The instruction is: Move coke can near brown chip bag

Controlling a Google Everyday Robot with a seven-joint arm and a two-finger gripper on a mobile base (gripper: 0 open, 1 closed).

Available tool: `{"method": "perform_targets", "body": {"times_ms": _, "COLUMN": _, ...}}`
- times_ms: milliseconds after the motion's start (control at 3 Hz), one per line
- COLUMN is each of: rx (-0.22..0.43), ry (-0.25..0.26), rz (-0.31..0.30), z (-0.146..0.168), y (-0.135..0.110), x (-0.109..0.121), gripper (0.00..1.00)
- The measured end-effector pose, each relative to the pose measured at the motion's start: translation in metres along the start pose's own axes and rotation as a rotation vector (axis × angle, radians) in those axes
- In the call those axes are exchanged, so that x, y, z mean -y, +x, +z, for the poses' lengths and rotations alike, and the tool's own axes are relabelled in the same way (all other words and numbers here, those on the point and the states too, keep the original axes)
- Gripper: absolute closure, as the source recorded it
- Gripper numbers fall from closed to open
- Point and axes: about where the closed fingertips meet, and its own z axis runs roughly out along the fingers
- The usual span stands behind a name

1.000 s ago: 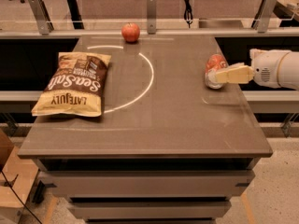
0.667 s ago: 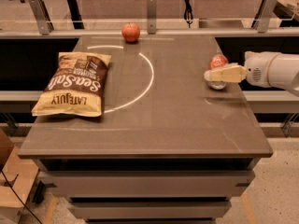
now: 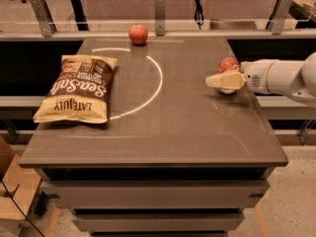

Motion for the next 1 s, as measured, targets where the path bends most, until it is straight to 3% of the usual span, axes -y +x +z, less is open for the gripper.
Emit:
{"method": "perform_targets", "body": {"times_ms": 667, "rx": -0.041, "ry": -0.004, "rz": -0.015, "z": 0.010, "y": -0.001, "x": -0.009, "gripper": 0.63}}
{"method": "perform_targets", "body": {"times_ms": 1000, "rx": -0.026, "ry": 0.004, "rz": -0.091, "z": 0.003, "y": -0.029, "x": -0.013, "gripper": 0.86}}
